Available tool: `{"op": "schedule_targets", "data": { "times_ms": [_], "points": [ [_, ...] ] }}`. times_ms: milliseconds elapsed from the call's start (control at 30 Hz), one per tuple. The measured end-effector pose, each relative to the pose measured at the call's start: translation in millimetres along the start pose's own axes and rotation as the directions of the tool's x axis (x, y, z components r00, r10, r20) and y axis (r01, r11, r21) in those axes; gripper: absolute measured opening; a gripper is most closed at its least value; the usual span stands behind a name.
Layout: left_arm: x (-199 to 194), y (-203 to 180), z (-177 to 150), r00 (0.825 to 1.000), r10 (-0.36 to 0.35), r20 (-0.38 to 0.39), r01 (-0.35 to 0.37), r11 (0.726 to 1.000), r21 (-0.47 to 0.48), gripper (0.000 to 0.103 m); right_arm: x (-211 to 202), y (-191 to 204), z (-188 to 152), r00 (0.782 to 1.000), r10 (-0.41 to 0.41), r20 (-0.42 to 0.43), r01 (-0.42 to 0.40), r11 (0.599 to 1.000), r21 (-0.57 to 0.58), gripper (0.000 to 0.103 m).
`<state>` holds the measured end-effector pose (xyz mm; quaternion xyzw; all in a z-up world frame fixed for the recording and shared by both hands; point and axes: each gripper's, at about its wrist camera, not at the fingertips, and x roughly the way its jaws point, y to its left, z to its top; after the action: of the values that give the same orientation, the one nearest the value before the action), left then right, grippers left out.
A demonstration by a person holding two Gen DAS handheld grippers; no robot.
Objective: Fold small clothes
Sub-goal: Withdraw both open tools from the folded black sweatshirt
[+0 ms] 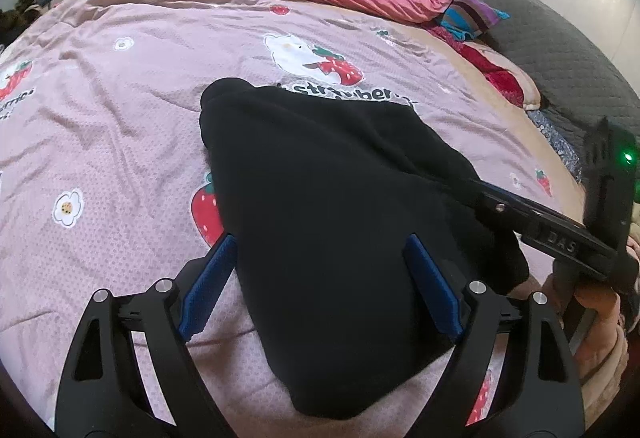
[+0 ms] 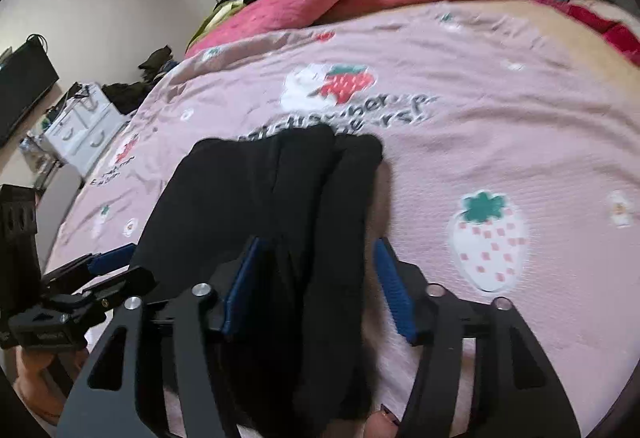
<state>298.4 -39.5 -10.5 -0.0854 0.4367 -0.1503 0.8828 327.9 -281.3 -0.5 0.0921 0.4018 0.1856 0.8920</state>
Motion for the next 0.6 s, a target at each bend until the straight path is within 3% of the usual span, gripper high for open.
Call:
{"op": "schedule_targets", "data": {
  "times_ms": [67, 233, 300, 367, 500, 600],
  "points": [
    [-5, 0, -2, 1.000, 0.000, 0.007, 0.000, 1.000, -0.003, 0.079, -15, 4, -2, 0.998, -0.032, 0.050, 0.033, 0.999, -0.008, 0.072],
    [-25, -3, -7, 0.999, -0.006, 0.038, 0.006, 1.000, -0.001, 0.085, -49, 13, -10, 0.984, -0.049, 0.173, 0.050, 0.999, -0.001, 0.092],
    [-34, -5, -9, 0.999, -0.010, 0.054, 0.010, 1.000, 0.004, 0.086, -59, 14, -18, 0.977, -0.058, 0.206, 0.057, 0.998, 0.010, 0.093],
    [-46, -7, -13, 0.997, -0.012, 0.075, 0.012, 1.000, 0.006, 0.093, -69, 16, -30, 0.971, -0.066, 0.231, 0.064, 0.998, 0.020, 0.096],
    [-68, -9, -26, 0.993, -0.023, 0.115, 0.021, 1.000, 0.017, 0.093, -85, 25, -45, 0.961, -0.056, 0.270, 0.061, 0.998, -0.010, 0.098],
    [-81, -9, -34, 0.990, -0.020, 0.141, 0.018, 1.000, 0.021, 0.094, -102, 36, -65, 0.939, -0.094, 0.331, 0.120, 0.991, -0.058, 0.099]
  ]
}}
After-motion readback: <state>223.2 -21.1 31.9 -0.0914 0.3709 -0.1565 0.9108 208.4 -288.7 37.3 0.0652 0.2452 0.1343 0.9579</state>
